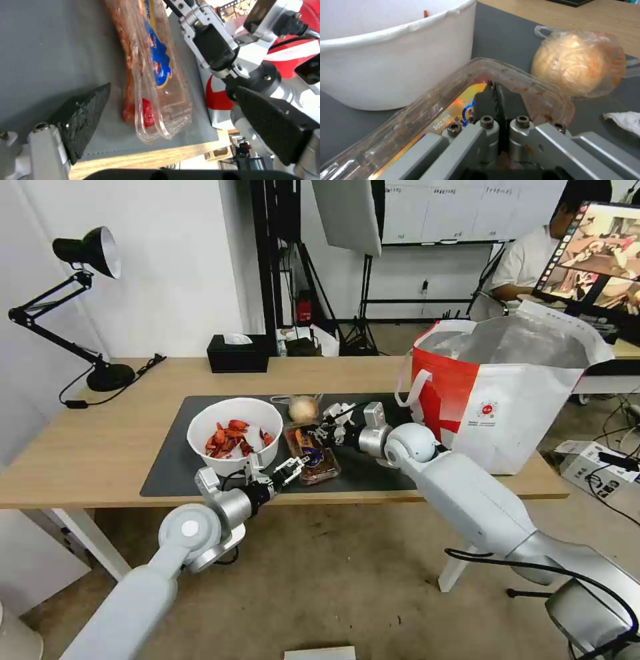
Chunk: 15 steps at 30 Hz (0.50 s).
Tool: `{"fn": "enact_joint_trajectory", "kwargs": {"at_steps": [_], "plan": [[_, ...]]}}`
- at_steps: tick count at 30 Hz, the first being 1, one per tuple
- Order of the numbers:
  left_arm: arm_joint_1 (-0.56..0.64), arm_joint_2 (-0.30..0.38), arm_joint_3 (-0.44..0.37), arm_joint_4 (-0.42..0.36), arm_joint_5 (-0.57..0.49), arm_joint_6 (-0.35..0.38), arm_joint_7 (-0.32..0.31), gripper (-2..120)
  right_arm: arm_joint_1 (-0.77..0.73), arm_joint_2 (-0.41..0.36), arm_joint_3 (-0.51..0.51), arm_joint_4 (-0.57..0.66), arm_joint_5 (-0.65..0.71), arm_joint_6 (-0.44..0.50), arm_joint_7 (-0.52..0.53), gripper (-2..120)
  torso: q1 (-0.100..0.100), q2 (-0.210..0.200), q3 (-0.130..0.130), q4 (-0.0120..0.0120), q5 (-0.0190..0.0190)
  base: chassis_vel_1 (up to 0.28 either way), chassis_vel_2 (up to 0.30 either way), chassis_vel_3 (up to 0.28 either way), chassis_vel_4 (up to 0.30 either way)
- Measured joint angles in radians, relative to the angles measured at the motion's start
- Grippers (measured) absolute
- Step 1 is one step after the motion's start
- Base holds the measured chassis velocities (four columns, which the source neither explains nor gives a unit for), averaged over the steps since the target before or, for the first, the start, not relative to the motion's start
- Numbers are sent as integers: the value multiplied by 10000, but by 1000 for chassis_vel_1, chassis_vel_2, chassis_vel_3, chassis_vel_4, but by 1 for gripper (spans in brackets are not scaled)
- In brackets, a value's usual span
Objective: Pick up the trash from the table and place it into the takeout bag.
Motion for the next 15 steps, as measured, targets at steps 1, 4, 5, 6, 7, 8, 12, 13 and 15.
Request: {"fn": "enact_joint_trajectory", "kwargs": {"at_steps": [1, 4, 5, 6, 7, 8, 12, 13, 15], "plan": [[0, 0, 0, 0, 0, 0, 0, 100, 0, 0, 0, 0, 0, 0, 0, 0, 0, 0, 0, 0, 0, 0, 0, 0, 0], [-134, -12, 109, 99, -1, 9, -71, 100, -8, -9, 16, 2, 3, -2, 8, 0, 0, 0, 0, 0, 0, 0, 0, 0, 0], [-189, -17, 151, 137, -5, 9, -102, 100, -11, -13, 20, 4, 5, -3, 9, 0, -1, 1, -1, 0, 1, 0, 0, 0, 0], [-260, -18, 205, 190, -14, 9, -160, 100, -14, -22, 23, 11, 7, -4, 10, 0, -1, 2, -2, 0, 2, 0, 0, 0, 0], [-260, -18, 205, 190, -14, 9, -160, 100, -14, -22, 23, 11, 7, -4, 10, 0, -1, 2, -2, 0, 2, 0, 0, 0, 0], [-294, -18, 234, 216, -18, 9, -184, 100, -21, -28, 25, 23, 11, -4, 12, 0, -2, 3, -2, 0, 2, 0, 0, 0, 0], [-345, 2, 287, 284, -21, 6, -276, 93, -63, -47, 35, 47, 17, -4, 17, 0, -3, 4, -3, 0, 2, 0, 0, 0, 0], [-350, 8, 298, 308, -21, -4, -302, 88, -79, -56, 35, 55, 18, -4, 19, 0, -3, 4, -3, 1, 2, 0, 0, 0, 0], [-356, 20, 311, 331, -19, -10, -337, 83, -99, -67, 39, 67, 18, -4, 23, 0, -3, 4, -2, 2, 1, 0, 0, 0, 0]]}}
